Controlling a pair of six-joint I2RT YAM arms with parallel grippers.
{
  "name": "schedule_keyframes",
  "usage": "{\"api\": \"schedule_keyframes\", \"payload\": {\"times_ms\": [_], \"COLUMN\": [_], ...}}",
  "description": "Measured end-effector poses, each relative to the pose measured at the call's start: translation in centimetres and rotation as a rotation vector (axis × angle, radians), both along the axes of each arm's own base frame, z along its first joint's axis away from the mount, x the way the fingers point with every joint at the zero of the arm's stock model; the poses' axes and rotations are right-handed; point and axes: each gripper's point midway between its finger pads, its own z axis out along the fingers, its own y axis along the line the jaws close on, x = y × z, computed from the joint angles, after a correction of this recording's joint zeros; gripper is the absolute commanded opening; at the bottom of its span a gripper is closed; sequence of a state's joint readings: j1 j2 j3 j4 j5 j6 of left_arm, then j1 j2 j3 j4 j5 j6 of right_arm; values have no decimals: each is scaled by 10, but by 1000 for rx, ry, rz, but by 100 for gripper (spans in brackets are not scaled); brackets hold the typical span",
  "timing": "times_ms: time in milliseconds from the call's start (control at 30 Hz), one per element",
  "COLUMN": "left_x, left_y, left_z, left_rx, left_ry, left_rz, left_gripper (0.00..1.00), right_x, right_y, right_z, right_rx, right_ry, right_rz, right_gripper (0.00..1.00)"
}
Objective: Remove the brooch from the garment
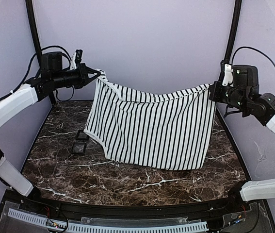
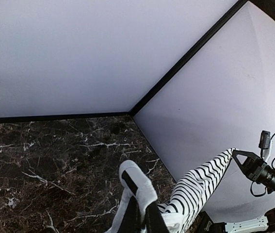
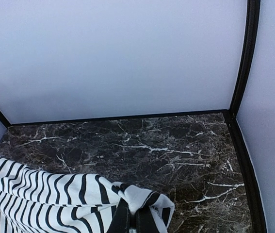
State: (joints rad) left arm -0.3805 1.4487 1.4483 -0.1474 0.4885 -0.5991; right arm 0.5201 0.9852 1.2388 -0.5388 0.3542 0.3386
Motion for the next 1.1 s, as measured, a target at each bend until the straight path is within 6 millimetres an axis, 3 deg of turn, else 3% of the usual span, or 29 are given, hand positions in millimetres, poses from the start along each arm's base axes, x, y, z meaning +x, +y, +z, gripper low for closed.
{"api": "schedule_keyframes", "payload": {"times_ms": [100,200,300,367,500,600,700,733,800,833,867,900,933,1000,1033,1100], "left_x": [32,55,73,77,72,63,45,39,16,1,-12,-31,-51,-87,-103,-123], "left_y": [-13,-21,-29,-34,-38,-40,-48,-51,-59,-64,-67,-70,-71,-71,-70,-66], "left_z": [-43,-63,-46,-20,20,11,-49,-71,-135,-167,-192,-221,-247,-277,-282,-273], "left_rx": [44,73,62,36,-15,-34,-25,-17,18,43,65,94,123,175,192,203], "left_ry": [102,148,110,52,-56,-64,42,87,215,281,336,395,458,541,558,542], "left_rz": [0,3,-6,-20,-59,-92,-141,-153,-189,-210,-226,-250,-270,-308,-326,-339], "left_gripper": [1,1,1,1,1,1,1,1,5,17,26,46,55,78,82,88], "right_x": [28,45,60,64,54,31,5,-5,-27,-38,-46,-55,-63,-75,-78,-82], "right_y": [5,-4,-22,-33,-44,-56,-68,-70,-75,-76,-78,-79,-80,-81,-81,-82], "right_z": [-30,-40,-25,-2,33,26,-10,-28,-67,-85,-96,-107,-114,-117,-114,-109], "right_rx": [-47,-60,-45,-28,9,43,97,125,183,215,238,274,305,367,393,425], "right_ry": [75,104,79,27,-73,-84,-22,11,89,128,154,181,202,212,204,184], "right_rz": [-32,-72,-120,-146,-167,-199,-237,-244,-257,-264,-270,-276,-284,-290,-291,-290], "right_gripper": [0,0,0,0,0,0,1,17,59,76,86,91,94,96,96,96]}}
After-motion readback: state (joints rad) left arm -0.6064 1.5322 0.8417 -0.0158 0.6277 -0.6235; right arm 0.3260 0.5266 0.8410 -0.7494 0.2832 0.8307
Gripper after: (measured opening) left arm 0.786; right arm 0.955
